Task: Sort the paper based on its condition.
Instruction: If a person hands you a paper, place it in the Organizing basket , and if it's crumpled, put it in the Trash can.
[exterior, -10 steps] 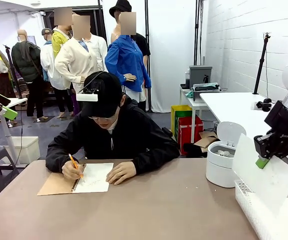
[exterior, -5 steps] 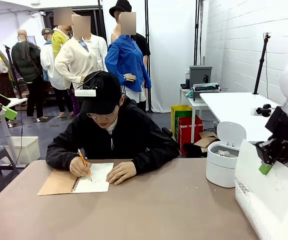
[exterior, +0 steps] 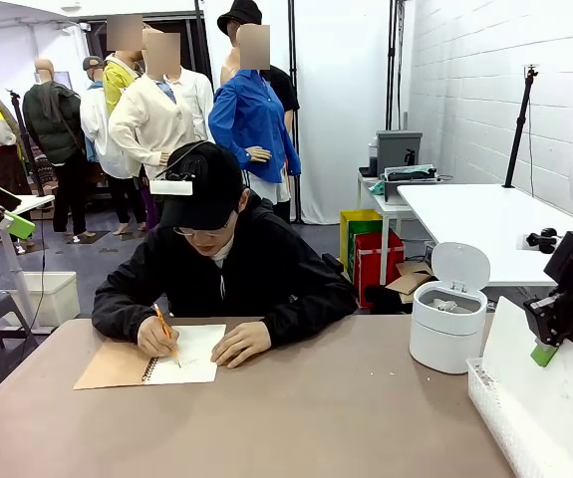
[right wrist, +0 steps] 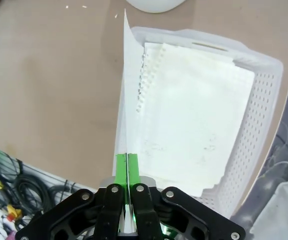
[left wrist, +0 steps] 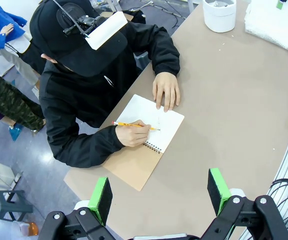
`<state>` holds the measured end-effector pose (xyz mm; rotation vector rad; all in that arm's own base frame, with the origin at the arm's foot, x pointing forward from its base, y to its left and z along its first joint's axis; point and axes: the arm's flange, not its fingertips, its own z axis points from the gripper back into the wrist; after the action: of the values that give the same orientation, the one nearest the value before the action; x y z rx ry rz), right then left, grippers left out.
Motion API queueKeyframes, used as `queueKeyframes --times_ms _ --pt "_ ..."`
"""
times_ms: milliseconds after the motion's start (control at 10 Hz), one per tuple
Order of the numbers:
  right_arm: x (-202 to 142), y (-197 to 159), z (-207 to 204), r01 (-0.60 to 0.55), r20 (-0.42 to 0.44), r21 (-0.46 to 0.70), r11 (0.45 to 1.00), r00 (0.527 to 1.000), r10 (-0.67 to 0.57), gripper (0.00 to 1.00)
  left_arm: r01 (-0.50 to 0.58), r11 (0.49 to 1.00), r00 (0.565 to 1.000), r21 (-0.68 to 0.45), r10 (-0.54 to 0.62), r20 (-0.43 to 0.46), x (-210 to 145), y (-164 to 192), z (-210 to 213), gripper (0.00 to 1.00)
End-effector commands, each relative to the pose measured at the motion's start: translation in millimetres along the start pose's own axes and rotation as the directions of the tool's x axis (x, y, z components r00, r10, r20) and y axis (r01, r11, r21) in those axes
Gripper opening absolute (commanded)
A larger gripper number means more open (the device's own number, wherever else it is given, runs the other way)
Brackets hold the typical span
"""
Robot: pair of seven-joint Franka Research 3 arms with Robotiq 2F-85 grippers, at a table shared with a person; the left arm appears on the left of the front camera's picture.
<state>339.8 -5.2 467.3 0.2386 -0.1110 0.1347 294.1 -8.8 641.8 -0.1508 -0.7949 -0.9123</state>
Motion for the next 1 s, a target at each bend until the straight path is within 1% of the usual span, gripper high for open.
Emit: queueKeyframes --times_ms 0,200,300,500,900 --pt "-27 -10 -25 0.041 0.008 -0.016 0.999 0.999 -0.041 0.0 -0.002 1.0 1.0 0.009 0.002 0.004 0 1 0 1.0" --pt "-34 -12 -38 0.047 -0.018 0.025 0.999 0.999 -0.047 0.0 -0.002 1.0 1.0 0.009 0.002 0.004 0 1 0 1.0" --pt "-38 -13 -47 0.065 -0.024 0.019 0.998 0.998 -0.065 0.0 -0.002 1.0 1.0 0.009 0.002 0.004 0 1 0 1.0" --pt "-39 -15 -63 0.069 -0.036 0.058 0.996 0.997 -0.067 0.0 -0.002 1.0 1.0 0.009 0.002 0.004 0 1 0 1.0" --pt "-47 -20 -94 0.107 -0.073 0.086 0.991 0.992 -0.101 0.0 -0.002 1.0 1.0 0.009 0.002 0.004 0 1 0 1.0"
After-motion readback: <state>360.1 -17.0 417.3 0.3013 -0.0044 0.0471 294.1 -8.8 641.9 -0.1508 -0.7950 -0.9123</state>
